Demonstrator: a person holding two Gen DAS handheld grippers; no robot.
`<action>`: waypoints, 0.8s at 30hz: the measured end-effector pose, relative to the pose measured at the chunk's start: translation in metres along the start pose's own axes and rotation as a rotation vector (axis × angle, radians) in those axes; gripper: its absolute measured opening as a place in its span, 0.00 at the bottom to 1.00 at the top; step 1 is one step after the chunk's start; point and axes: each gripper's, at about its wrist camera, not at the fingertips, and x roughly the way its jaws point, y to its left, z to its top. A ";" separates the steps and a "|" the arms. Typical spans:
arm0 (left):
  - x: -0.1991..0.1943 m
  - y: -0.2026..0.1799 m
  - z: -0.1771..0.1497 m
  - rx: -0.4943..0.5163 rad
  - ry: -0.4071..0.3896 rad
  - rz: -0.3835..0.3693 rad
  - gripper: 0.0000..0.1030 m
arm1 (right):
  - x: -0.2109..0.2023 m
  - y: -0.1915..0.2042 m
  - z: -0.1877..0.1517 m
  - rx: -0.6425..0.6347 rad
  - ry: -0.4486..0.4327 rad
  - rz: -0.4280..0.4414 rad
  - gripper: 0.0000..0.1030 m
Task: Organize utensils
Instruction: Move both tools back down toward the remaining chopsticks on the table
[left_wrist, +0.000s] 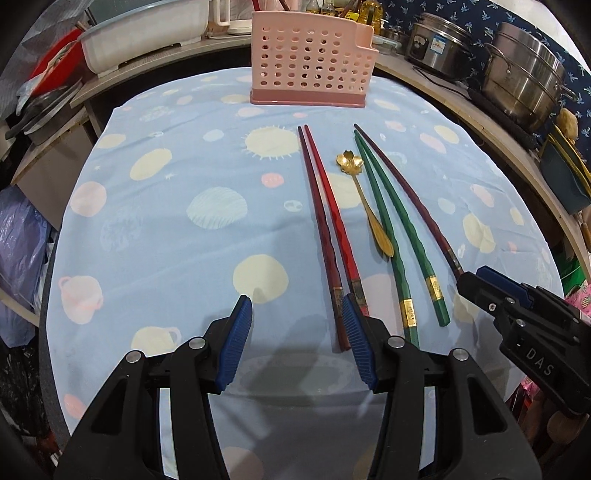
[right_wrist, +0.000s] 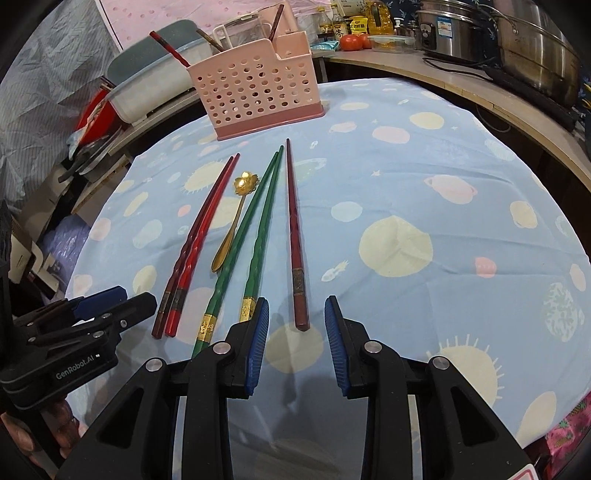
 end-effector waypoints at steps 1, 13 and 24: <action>0.001 -0.001 -0.001 0.001 0.002 -0.001 0.47 | 0.001 0.000 -0.001 0.001 0.002 0.000 0.28; 0.009 -0.008 -0.005 0.034 0.005 0.017 0.46 | 0.007 0.001 -0.002 -0.003 0.018 0.002 0.22; 0.010 -0.007 -0.005 0.045 -0.015 0.029 0.25 | 0.010 0.003 -0.002 -0.036 0.009 -0.022 0.18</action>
